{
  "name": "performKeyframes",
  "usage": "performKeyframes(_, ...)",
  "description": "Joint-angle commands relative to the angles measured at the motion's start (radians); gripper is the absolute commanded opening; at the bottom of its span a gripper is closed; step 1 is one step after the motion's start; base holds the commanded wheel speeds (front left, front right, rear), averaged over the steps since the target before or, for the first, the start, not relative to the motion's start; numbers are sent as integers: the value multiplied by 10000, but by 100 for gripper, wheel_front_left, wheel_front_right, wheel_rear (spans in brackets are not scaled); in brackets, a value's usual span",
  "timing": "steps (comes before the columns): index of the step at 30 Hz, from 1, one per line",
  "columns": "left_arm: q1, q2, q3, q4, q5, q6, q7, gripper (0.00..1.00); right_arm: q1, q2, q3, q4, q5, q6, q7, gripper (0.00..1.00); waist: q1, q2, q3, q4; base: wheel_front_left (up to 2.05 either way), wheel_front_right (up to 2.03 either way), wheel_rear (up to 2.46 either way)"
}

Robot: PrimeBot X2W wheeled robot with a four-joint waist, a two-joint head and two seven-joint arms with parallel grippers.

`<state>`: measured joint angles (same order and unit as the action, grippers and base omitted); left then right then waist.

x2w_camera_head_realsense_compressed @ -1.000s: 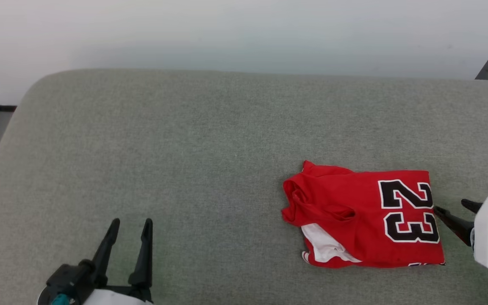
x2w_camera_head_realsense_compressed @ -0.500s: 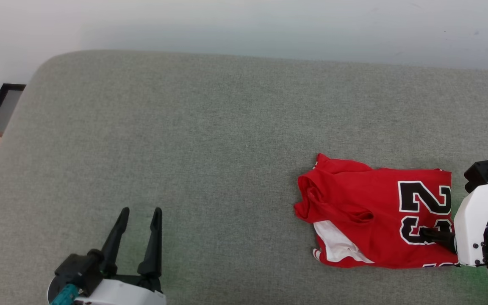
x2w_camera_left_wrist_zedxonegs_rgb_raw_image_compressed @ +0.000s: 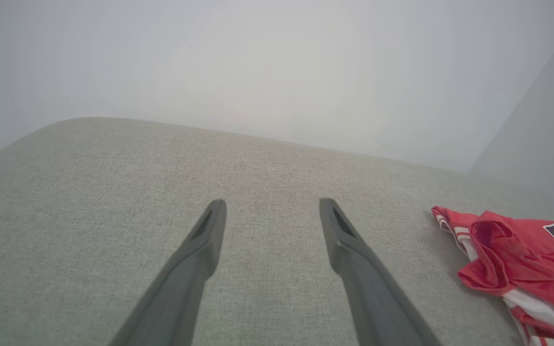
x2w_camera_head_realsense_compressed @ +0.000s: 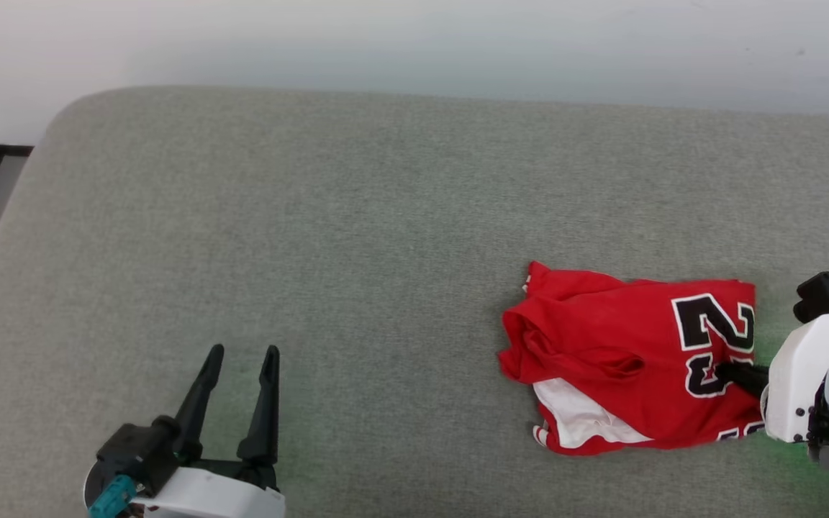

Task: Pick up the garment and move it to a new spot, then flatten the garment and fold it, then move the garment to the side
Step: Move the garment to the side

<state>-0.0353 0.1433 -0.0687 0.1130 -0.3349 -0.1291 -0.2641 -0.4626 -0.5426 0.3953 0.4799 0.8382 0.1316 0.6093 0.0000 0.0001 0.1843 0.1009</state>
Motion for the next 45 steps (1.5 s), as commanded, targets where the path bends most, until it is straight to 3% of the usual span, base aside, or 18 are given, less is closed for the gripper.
performKeyframes(1, -15, 19, -8, -27, 39, -18, 7, 100, -11, -61, 22, 63, 141, -18, -255, 0, 0, -1, -43, -121, 0, 0, 0)
performKeyframes(9, -239, 103, -301, -238, 93, -16, 7, 100, 298, -824, -594, -417, 997, -16, -1719, 0, 0, -1, -44, -880, 0, 0, 0)
performKeyframes(18, -860, 516, -724, -523, 228, -18, 7, 100, 662, -1400, -1679, -171, 1435, -15, -3276, 0, 0, -1, 247, -2474, 0, 0, 0)
performKeyframes(24, -1585, 879, -1236, -570, 334, -17, 7, 100, 552, -1061, -2120, 486, 1537, -13, -4182, 0, 0, -1, 658, -3461, 0, 0, 0)
performKeyframes(31, -2326, 1637, -1539, -531, 366, -18, 7, 100, -833, -309, -2274, 1824, 719, -13, -5632, 0, 0, -1, 1489, -4347, 0, 0, 0)
performKeyframes(38, -3139, 2533, -1770, -743, 380, -18, 7, 100, -2828, -67, -2539, 3583, -296, -13, -6949, 0, 0, -1, 2580, -4517, 0, 0, 0)
performKeyframes(45, -3893, 3058, -1943, -1056, 461, -17, 117, 100, -4617, 251, -2539, 5404, -849, -13, -7503, 0, 0, -1, 3323, -4490, 0, 0, 0)
